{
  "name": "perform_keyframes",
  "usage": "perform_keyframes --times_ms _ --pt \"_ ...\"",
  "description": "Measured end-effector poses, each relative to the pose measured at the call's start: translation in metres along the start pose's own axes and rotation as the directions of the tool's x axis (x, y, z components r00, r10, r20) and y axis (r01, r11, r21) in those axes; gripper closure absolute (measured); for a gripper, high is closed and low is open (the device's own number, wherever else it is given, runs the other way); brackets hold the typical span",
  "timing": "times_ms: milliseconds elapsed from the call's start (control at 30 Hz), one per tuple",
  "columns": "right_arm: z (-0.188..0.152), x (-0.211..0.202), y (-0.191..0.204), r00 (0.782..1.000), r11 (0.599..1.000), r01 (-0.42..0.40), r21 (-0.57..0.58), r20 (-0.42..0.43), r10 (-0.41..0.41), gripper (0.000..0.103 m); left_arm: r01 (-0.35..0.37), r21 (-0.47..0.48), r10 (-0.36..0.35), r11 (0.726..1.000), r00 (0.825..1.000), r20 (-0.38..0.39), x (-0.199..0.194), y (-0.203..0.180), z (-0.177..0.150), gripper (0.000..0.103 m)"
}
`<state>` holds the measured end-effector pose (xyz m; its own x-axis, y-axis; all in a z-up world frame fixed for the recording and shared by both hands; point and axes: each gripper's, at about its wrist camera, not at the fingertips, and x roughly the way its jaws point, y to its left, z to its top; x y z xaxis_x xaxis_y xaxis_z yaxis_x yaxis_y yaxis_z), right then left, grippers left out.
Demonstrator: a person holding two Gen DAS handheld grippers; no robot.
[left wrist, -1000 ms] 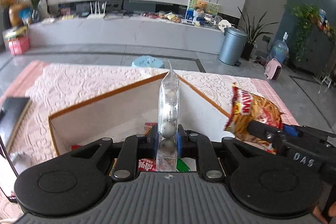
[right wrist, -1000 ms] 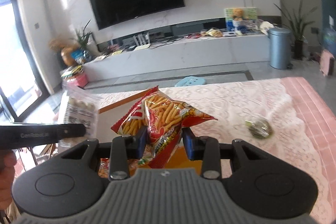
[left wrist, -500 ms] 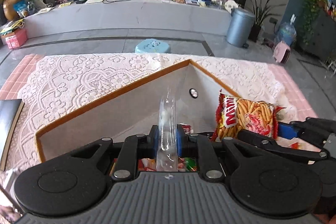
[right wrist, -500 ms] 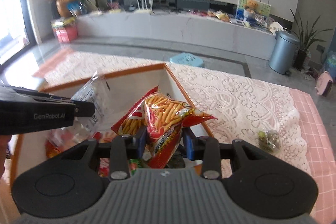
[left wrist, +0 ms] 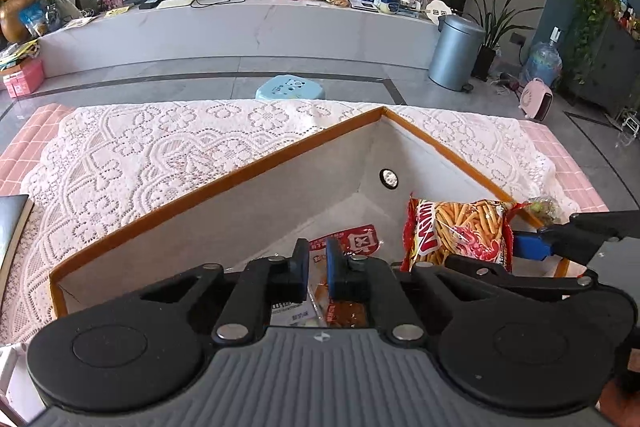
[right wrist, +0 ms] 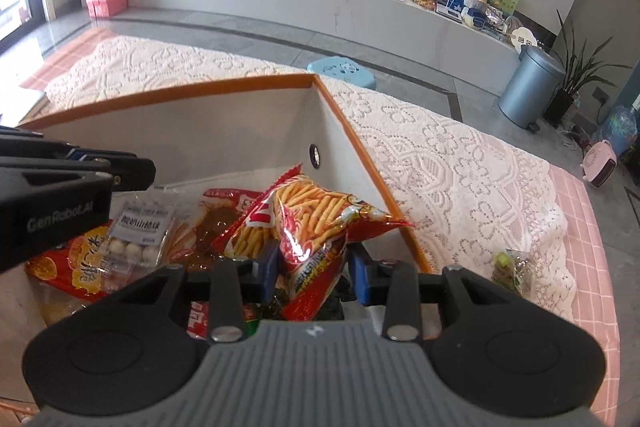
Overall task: Organize snacks
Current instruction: 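Carry the egg tube and stick-snack bag into the orange box and release, then lift both open tools out of the box toward the remaining packets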
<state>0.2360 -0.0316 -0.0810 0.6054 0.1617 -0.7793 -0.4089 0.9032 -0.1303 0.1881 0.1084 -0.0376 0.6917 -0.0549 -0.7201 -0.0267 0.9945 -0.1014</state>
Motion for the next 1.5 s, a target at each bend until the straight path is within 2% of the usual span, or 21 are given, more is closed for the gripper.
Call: perform_keyframes --times_ms 100,367,400,533,667,800,1000,1133,1300,1433,1500 --pt "0.0 0.005 0.004 1.0 1.0 0.01 -0.013 -0.017 -0.01 0.068 -0.016 0.016 0.016 1.0 1.0 0.009 -0.001 -0.001 0.0 0.093" --pt "0.001 0.005 0.01 0.999 0.998 0.041 -0.055 -0.011 -0.042 0.068 -0.039 0.075 0.036 0.996 0.998 0.042 -0.004 -0.006 -0.002 0.062" --pt "0.002 0.003 0.01 0.999 0.998 0.039 -0.057 -0.01 -0.04 0.066 -0.041 0.073 0.038 0.996 0.998 0.046 -0.005 -0.005 -0.002 0.059" --pt "0.003 -0.003 0.013 0.999 0.997 0.042 -0.068 0.002 -0.042 0.061 -0.033 0.047 0.03 0.998 0.997 0.071 -0.01 0.002 -0.003 0.037" --pt "0.001 -0.013 0.016 0.999 0.996 0.037 -0.079 0.032 -0.035 0.051 -0.011 0.034 0.008 0.999 0.994 0.11 -0.016 0.004 -0.004 0.029" --pt "-0.006 -0.026 0.019 0.996 0.994 0.039 -0.098 0.087 -0.031 0.047 -0.005 0.044 -0.001 0.999 0.989 0.147 -0.022 0.001 -0.005 0.028" --pt "-0.02 -0.053 0.015 0.98 0.993 0.066 -0.097 0.195 -0.046 0.034 -0.046 0.049 0.035 0.998 0.976 0.214 -0.031 -0.004 -0.01 0.026" --pt "-0.031 -0.071 0.005 0.969 0.997 0.07 -0.046 0.242 -0.056 0.025 -0.084 0.066 0.061 0.994 0.953 0.298 -0.044 -0.011 -0.014 0.026" --pt "-0.049 -0.092 -0.016 0.954 0.996 0.065 0.058 0.288 -0.079 0.024 -0.058 0.055 0.036 0.997 0.942 0.333 -0.058 -0.018 -0.014 0.026" --pt "-0.068 -0.105 -0.038 0.949 0.989 0.05 0.142 0.302 -0.092 0.024 -0.107 0.065 0.07 0.992 0.904 0.421 -0.075 -0.034 -0.017 0.026" --pt "-0.079 -0.109 -0.052 0.948 0.981 0.051 0.185 0.3 -0.106 0.024 -0.103 0.085 0.055 0.991 0.896 0.441 -0.084 -0.045 -0.018 0.026"
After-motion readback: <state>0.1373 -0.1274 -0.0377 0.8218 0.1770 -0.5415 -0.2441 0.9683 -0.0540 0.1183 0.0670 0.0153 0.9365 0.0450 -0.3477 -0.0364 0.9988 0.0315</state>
